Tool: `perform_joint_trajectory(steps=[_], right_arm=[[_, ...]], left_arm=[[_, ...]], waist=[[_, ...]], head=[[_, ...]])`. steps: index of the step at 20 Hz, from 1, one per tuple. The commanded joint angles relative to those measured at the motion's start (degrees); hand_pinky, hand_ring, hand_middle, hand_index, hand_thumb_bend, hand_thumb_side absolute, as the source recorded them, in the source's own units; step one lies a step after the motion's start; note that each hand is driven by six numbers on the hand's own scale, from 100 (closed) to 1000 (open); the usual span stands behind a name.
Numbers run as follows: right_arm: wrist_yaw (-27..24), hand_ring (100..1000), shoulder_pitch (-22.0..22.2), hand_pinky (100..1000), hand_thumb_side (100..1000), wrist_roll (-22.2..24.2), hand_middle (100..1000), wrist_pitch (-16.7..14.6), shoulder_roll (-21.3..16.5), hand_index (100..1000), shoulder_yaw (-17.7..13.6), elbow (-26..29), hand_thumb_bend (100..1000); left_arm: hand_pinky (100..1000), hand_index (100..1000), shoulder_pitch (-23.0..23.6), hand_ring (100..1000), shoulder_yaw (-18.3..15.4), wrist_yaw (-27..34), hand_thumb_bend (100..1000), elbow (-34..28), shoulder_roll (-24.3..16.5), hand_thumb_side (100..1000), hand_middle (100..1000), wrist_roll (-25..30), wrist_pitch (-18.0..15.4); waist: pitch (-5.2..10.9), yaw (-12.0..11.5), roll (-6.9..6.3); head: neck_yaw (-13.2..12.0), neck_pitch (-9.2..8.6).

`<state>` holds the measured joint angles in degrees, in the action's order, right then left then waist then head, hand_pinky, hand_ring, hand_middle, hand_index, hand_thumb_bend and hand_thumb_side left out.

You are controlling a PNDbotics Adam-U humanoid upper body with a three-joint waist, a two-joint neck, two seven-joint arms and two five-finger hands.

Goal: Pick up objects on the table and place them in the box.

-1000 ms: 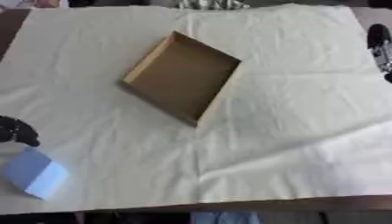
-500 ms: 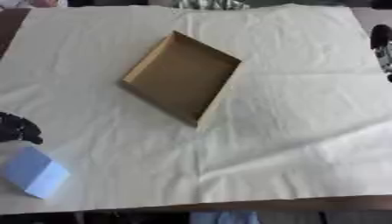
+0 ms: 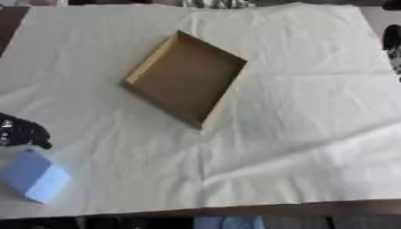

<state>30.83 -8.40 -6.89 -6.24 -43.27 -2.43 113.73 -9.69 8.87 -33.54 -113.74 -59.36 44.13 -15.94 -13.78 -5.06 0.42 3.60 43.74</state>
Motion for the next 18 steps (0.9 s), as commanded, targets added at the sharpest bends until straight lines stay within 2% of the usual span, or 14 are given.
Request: perform_joint_trajectory(steps=[1, 11, 18], right_arm=[[-0.5, 849, -0.5, 808, 1000, -0.3, 885, 0.2, -1.0, 844, -0.5, 0.9, 100], [-0.9, 847, -0.6, 807, 1000, -0.1, 880, 0.3, -0.4, 841, -0.4, 0.9, 100], [-1.2, 847, -0.6, 806, 1000, -0.2, 878, 0.1, 0.0, 840, -0.5, 0.9, 100]], left_arm=[[861, 903, -1.1, 877, -0.1, -1.1, 722, 0.2, -0.8, 206, 864, 0.3, -0.1], [853, 900, -3.4, 872, 1.9, -3.4, 701, 3.3, 1.1, 197, 861, -1.0, -2.3], [842, 888, -4.8, 860, 2.9, -4.2, 695, 5.2, 2.2, 206, 819, -0.9, -3.1]], waist=[[0.69, 0.1, -0.01], [0.51, 0.4, 0.34], [0.22, 0.6, 0.33]], head=[[-0.3, 0.37], [-0.8, 0.37], [-1.0, 0.37]])
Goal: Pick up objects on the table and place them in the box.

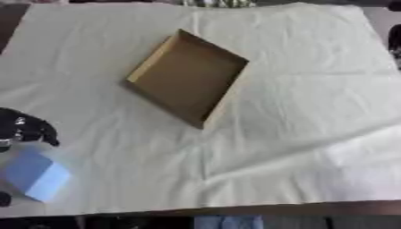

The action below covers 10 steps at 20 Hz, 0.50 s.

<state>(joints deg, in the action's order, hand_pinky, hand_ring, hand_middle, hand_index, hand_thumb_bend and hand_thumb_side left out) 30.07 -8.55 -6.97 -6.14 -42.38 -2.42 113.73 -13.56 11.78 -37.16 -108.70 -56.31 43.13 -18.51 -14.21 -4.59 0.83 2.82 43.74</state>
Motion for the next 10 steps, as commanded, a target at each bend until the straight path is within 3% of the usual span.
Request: perform_joint_trajectory(steps=[1, 7, 10], right_arm=[[-0.5, 847, -0.5, 806, 1000, -0.1, 878, 0.0, -0.9, 840, -0.5, 0.9, 100], [-0.7, 847, -0.5, 806, 1000, -0.4, 878, -0.1, -0.7, 840, -0.7, 0.9, 100], [-0.8, 847, -0.4, 807, 1000, -0.5, 878, -0.1, -0.8, 841, -0.6, 0.9, 100]], left_arm=[[840, 883, -1.1, 858, 0.1, -0.7, 692, 0.4, -0.6, 205, 811, 0.0, -0.7], [768, 777, -1.6, 769, 0.8, 0.2, 620, 1.3, 0.0, 198, 658, 0.0, -1.5], [730, 714, -1.8, 714, 0.9, 1.3, 539, 1.4, 0.1, 219, 592, 0.1, -1.6]], waist=[[0.61, 0.1, -0.08], [0.53, 0.3, -0.16], [0.53, 0.3, -0.19]], head=[[-0.2, 0.37], [-0.1, 0.37], [0.0, 0.37]])
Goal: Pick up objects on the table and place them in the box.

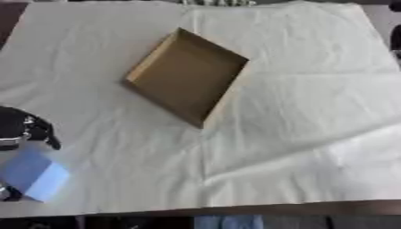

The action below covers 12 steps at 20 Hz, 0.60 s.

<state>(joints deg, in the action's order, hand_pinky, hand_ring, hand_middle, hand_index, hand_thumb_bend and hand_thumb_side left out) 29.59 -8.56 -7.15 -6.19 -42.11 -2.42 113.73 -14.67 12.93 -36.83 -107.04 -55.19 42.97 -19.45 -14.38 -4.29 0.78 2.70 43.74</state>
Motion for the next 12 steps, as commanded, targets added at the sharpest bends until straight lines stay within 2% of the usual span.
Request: perform_joint_trajectory(steps=[1, 5, 8, 12], right_arm=[[-0.3, 848, -0.4, 807, 1000, -0.3, 878, 0.0, -1.1, 841, -0.6, 0.9, 100], [-0.3, 848, -0.4, 807, 1000, -0.4, 878, 0.0, -1.2, 841, -0.6, 0.9, 100], [-0.3, 848, -0.4, 807, 1000, -0.4, 877, 0.1, -1.4, 841, -0.7, 0.9, 100], [-0.3, 848, -0.6, 807, 1000, -0.3, 877, 0.1, -1.7, 841, -0.6, 0.9, 100]], left_arm=[[721, 705, -0.8, 704, -0.3, 1.4, 547, -0.4, -1.0, 194, 583, 0.3, -0.6], [691, 666, -1.6, 655, -1.0, 3.2, 504, -1.7, -1.1, 187, 545, 0.5, 0.2], [691, 670, -2.9, 655, -2.1, 4.4, 509, -3.4, -1.3, 175, 548, 0.3, 1.1], [694, 672, -6.9, 660, -3.2, 4.9, 517, -4.5, -1.3, 164, 549, -0.5, 2.1]], waist=[[0.70, 0.1, -0.16], [0.75, 0.0, -0.29], [0.79, -0.1, -0.43], [0.92, -0.1, -0.72]], head=[[0.1, 0.37], [0.2, 0.37], [0.6, 0.37], [1.0, 0.37]])
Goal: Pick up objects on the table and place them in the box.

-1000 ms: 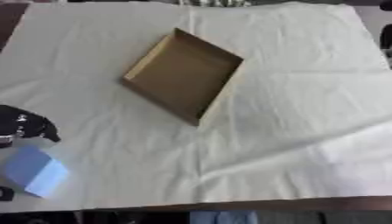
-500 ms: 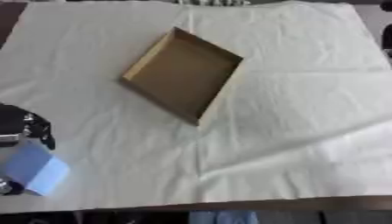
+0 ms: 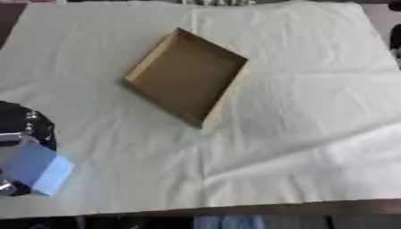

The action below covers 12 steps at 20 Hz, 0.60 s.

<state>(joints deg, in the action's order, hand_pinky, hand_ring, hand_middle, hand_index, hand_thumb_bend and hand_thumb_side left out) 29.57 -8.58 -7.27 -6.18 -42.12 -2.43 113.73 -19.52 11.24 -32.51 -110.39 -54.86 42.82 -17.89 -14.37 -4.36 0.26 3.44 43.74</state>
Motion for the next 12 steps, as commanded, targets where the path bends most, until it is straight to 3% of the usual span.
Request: perform_joint_trajectory(steps=[1, 5, 12], right_arm=[[-0.3, 848, -0.7, 807, 1000, -0.1, 877, 0.1, -1.7, 841, -0.5, 0.9, 100], [-0.4, 848, -0.7, 807, 1000, 0.0, 877, 0.2, -1.8, 841, -0.4, 0.9, 100], [-0.9, 847, -1.3, 806, 1000, 0.7, 876, -0.6, -2.1, 841, 0.3, 0.9, 100]], left_arm=[[695, 676, -3.2, 663, -1.4, 0.7, 520, -1.0, -1.6, 164, 552, -0.4, 0.7], [696, 677, -7.3, 664, -0.6, 1.3, 520, 1.0, -0.9, 165, 554, 0.1, 0.7], [698, 674, -26.3, 660, 3.4, 1.1, 493, 16.9, 8.1, 166, 547, 4.1, -0.2]], waist=[[0.95, 0.0, -0.28], [1.01, 0.0, -0.45], [0.65, 1.1, -0.91]], head=[[0.2, 0.37], [0.2, 0.37], [-0.7, -0.06]])
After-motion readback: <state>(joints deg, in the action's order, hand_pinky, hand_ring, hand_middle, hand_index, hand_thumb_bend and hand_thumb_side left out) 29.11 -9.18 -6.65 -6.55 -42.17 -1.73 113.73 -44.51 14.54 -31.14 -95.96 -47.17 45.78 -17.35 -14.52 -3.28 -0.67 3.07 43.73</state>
